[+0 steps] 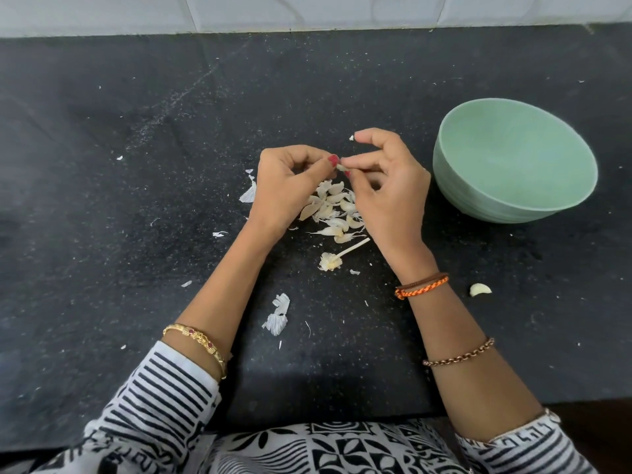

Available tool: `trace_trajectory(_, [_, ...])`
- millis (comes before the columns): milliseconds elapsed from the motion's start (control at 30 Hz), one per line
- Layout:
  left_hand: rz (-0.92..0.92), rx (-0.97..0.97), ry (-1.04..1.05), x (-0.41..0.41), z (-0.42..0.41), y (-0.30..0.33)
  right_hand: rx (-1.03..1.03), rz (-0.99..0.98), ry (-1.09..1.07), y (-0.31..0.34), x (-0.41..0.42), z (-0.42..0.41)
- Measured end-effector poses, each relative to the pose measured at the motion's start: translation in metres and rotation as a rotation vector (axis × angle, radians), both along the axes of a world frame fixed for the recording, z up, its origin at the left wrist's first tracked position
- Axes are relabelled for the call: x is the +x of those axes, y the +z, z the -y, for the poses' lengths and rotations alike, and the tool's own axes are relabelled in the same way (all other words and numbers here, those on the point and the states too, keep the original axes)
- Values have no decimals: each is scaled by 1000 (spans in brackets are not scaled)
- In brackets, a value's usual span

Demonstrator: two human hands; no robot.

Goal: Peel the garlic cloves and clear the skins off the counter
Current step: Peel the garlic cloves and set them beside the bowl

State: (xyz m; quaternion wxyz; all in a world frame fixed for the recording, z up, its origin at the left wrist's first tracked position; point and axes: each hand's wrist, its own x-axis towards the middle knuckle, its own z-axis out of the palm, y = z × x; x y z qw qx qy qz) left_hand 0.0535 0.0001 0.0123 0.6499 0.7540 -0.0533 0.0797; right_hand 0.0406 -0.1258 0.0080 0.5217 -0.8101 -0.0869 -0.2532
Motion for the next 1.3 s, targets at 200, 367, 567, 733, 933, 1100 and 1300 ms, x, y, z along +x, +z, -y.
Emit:
trace_trajectory(200, [-25,17,5,-2,1,3,-92,101,-39,-3,2,0])
trace_trajectory(367, [-59,11,9,-3,3,4,-172,180,-40,-3,3,1])
trace_trajectory(567, [-66,-31,50,-4,3,5,-139,160,-14,-4,3,0])
trace_trajectory(733, [-85,-83,80,-2,3,3,244,-120,94,6,-1,-2])
trace_trajectory(933, [-27,-55,77,-2,1,3,458,-298,102,13,-1,1])
trace_trajectory(1100, [20,-73,-28,-3,1,2,418,-305,106,12,-3,0])
trace_trajectory(1300, [-26,-26,-47,-4,1,8,437,-310,105,11,-2,0])
